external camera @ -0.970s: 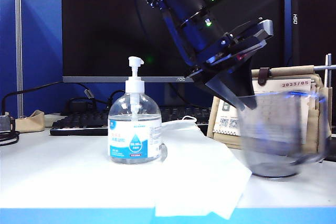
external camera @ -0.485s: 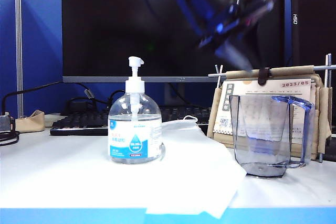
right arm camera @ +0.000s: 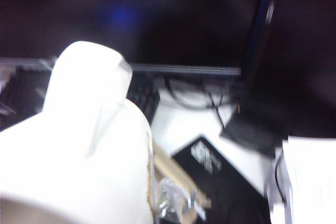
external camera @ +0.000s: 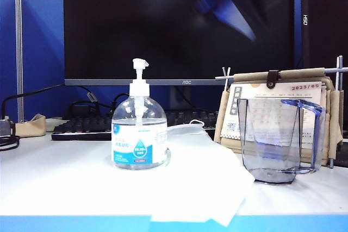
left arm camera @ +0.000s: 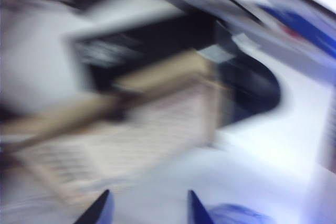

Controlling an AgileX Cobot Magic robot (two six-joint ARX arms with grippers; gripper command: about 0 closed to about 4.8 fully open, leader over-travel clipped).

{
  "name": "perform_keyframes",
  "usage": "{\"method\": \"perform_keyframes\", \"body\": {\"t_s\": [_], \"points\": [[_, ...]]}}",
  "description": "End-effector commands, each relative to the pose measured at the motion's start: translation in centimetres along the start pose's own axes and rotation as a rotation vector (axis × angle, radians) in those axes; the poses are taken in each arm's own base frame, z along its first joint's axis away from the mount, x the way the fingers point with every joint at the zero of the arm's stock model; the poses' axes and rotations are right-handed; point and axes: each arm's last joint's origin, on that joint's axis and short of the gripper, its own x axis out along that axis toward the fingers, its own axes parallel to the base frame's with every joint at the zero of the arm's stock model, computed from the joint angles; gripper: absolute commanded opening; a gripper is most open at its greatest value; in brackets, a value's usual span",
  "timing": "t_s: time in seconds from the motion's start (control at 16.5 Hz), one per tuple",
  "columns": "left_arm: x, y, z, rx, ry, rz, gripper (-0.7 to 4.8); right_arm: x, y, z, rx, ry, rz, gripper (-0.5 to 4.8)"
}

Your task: Swap the positions of the transparent plastic cup and the white ceramic cup.

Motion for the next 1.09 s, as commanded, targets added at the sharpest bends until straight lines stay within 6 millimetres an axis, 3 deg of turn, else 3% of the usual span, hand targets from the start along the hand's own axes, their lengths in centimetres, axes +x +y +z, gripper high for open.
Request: {"method": "perform_keyframes", "body": {"t_s": [0.06, 0.3, 0.42, 0.48, 0.61, 0.73, 0.79, 1.09], "points": [[-7.0, 2.5, 1.9, -0.007, -0.119, 0.256, 1.82, -0.3, 0.3, 1.3, 0.013, -0.119, 0.092, -0.02], [-19.3, 6.4, 0.9, -0.128, -0.235, 0.468, 1.82, 1.1, 0.9, 1.7, 0.02, -0.116, 0.217, -0.02], [-27.2, 6.6, -0.6, -0.168, -0.326, 0.595, 1.82, 2.2, 2.0, 2.1, 0.001, -0.118, 0.295, -0.02], [-31.1, 5.8, -1.5, -0.17, -0.377, 0.668, 1.82, 3.0, 2.8, 2.4, -0.012, -0.123, 0.34, -0.02], [-36.4, 2.7, -2.8, -0.113, -0.443, 0.756, 1.82, 4.6, 4.7, 2.7, -0.038, -0.124, 0.436, -0.02], [-40.5, -1.2, -4.5, -0.045, -0.462, 0.857, 1.82, 6.7, 7.0, 2.9, -0.058, -0.119, 0.529, -0.02], [-43.5, -4.7, -6.7, -0.061, -0.496, 0.948, 1.82, 8.3, 9.6, 2.8, -0.077, -0.111, 0.622, -0.02], [-47.1, -10.9, -12.9, -0.138, -0.577, 1.135, 1.82, 11.6, 17.4, 2.4, -0.116, -0.059, 0.879, -0.02]]}}
